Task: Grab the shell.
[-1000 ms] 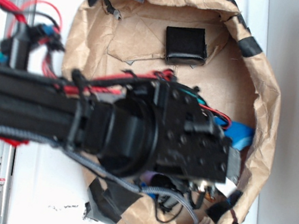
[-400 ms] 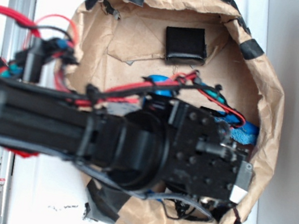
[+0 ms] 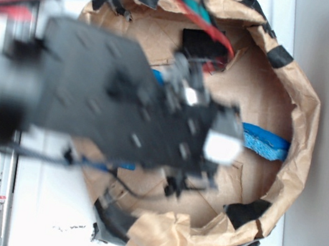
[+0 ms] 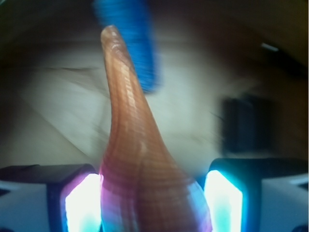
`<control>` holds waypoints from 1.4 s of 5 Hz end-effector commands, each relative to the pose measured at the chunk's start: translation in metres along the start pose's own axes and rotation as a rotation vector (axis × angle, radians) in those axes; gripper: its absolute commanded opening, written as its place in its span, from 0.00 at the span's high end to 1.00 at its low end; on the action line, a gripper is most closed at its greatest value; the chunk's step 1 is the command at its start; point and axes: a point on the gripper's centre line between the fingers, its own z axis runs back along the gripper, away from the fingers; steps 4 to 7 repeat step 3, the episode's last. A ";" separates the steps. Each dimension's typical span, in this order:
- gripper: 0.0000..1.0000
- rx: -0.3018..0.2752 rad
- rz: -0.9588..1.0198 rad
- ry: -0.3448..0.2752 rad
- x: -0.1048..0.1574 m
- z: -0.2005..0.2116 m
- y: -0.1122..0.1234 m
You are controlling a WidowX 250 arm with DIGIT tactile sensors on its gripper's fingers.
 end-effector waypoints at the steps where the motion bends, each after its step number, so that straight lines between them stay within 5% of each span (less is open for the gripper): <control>1: 1.00 -0.039 0.192 -0.063 0.000 0.058 0.024; 7: 1.00 -0.075 0.186 -0.025 -0.002 0.051 0.016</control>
